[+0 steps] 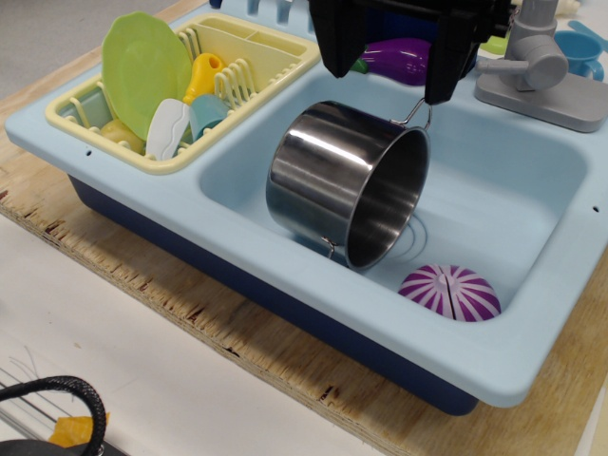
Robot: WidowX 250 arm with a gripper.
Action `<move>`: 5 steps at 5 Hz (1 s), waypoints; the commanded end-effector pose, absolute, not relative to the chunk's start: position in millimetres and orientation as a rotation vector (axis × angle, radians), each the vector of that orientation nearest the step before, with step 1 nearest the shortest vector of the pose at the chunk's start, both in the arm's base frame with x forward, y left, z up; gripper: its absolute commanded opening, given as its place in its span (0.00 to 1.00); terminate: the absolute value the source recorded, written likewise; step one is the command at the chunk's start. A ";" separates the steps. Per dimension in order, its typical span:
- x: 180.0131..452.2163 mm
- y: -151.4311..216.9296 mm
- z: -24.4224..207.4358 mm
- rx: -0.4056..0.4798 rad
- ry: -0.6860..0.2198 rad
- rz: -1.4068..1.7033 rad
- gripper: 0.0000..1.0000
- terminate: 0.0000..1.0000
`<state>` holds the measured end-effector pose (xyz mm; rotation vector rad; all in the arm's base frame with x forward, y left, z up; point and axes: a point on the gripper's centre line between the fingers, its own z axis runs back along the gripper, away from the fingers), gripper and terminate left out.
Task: Flip pot upright which is in sink
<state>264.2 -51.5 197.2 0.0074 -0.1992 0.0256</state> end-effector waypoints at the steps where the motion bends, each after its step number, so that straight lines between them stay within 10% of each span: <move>1: 264.2 -51.5 197.2 0.007 -0.199 0.026 1.00 0.00; 5: 250.6 -62.2 180.3 0.278 -0.146 0.002 1.00 0.00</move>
